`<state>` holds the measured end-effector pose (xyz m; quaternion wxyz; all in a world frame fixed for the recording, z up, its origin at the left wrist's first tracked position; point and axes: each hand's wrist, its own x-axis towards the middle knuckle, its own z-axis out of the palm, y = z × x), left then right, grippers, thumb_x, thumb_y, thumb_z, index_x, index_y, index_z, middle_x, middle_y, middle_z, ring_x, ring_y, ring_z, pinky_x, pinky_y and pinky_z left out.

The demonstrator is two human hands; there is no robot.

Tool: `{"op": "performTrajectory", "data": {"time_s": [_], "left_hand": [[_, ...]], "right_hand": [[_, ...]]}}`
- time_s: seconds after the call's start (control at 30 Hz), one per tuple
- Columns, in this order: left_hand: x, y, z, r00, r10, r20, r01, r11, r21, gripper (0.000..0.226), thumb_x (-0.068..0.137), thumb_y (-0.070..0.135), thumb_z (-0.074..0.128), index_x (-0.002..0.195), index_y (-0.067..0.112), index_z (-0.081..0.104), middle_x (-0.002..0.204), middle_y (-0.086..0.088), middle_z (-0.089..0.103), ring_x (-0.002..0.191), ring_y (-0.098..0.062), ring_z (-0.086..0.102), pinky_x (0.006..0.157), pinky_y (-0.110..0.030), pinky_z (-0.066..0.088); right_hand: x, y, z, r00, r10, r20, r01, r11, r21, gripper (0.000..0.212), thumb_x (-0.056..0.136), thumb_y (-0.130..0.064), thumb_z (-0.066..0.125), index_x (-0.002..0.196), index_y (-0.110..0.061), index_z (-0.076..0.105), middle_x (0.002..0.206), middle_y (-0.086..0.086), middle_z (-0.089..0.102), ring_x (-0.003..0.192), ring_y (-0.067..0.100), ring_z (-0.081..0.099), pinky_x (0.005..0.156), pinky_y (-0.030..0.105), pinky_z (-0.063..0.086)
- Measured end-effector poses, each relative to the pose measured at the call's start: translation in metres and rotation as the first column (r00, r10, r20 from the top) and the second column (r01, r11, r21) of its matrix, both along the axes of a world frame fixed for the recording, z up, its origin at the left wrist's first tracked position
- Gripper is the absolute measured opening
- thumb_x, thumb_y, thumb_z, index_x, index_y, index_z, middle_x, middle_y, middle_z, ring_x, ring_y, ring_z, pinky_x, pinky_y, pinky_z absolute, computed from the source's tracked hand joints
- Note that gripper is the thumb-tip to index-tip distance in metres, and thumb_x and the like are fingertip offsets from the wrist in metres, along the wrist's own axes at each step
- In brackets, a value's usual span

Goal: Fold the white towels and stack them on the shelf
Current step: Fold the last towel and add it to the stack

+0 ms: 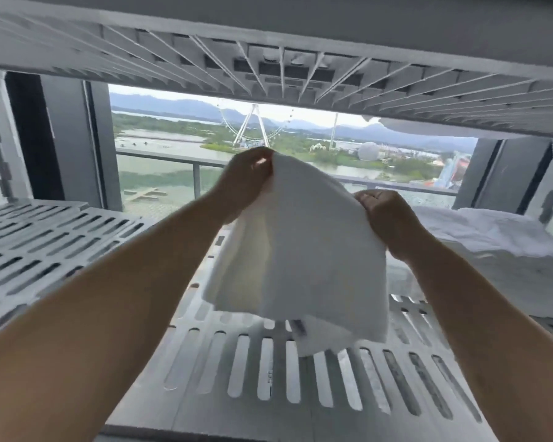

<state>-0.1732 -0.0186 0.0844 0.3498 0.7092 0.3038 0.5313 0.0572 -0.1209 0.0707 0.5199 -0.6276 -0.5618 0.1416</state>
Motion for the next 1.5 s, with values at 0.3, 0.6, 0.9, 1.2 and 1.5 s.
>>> {"op": "performTrajectory", "data": {"time_s": [0.3, 0.6, 0.9, 1.2, 1.5], "left_hand": [[-0.090, 0.025, 0.034, 0.901, 0.294, -0.320, -0.267, 0.955, 0.127, 0.013, 0.093, 0.027, 0.065, 0.088, 0.024, 0.077, 0.081, 0.002, 0.072, 0.076, -0.019, 0.065, 0.071, -0.030, 0.048], [-0.119, 0.054, -0.102, 0.553, 0.391, -0.736, -0.639, 0.766, -0.073, 0.058, 0.094, 0.055, 0.056, 0.140, 0.020, 0.049, 0.139, -0.008, 0.059, 0.121, -0.028, 0.058, 0.093, -0.035, 0.046], [-0.135, 0.050, -0.146, 0.532, 0.340, -0.776, -0.567, 0.823, -0.028, 0.040, 0.097, 0.038, 0.053, 0.135, 0.026, 0.057, 0.133, 0.001, 0.065, 0.117, -0.022, 0.061, 0.087, -0.030, 0.043], [-0.153, 0.050, -0.152, 0.654, 0.249, -0.715, -0.397, 0.917, -0.044, 0.049, 0.088, 0.018, 0.056, 0.136, 0.026, 0.059, 0.135, 0.002, 0.063, 0.119, -0.016, 0.058, 0.103, -0.031, 0.045], [-0.191, 0.059, -0.139, 0.699, 0.088, -0.709, -0.126, 0.992, -0.001, 0.027, 0.090, 0.022, 0.050, 0.111, 0.020, 0.067, 0.109, 0.002, 0.071, 0.100, -0.017, 0.064, 0.088, -0.029, 0.049]], "right_hand": [[-0.070, 0.064, -0.029, 0.935, 0.224, -0.276, -0.278, 0.944, -0.178, 0.017, 0.096, -0.011, 0.054, 0.099, -0.008, 0.071, 0.091, 0.009, 0.065, 0.080, 0.021, 0.062, 0.078, 0.039, 0.054], [-0.123, 0.112, -0.094, 0.878, 0.409, 0.250, -0.345, 0.901, -0.262, 0.046, 0.086, -0.063, 0.059, 0.098, -0.021, 0.072, 0.089, -0.008, 0.071, 0.082, 0.010, 0.064, 0.072, 0.034, 0.046], [-0.144, 0.136, -0.151, 0.760, 0.242, 0.604, -0.160, 0.969, -0.187, 0.048, 0.098, -0.052, 0.041, 0.137, -0.024, 0.050, 0.132, 0.010, 0.058, 0.122, 0.035, 0.050, 0.103, 0.046, 0.040], [-0.143, 0.141, -0.145, 0.759, 0.132, 0.637, -0.110, 0.991, -0.074, 0.024, 0.099, -0.019, 0.042, 0.086, -0.015, 0.062, 0.097, 0.008, 0.067, 0.095, 0.032, 0.059, 0.073, 0.035, 0.039], [-0.165, 0.130, -0.120, 0.858, 0.036, 0.512, 0.145, 0.940, -0.308, 0.023, 0.088, -0.009, 0.049, 0.078, -0.008, 0.070, 0.094, 0.016, 0.072, 0.092, 0.034, 0.063, 0.082, 0.038, 0.049]]}}
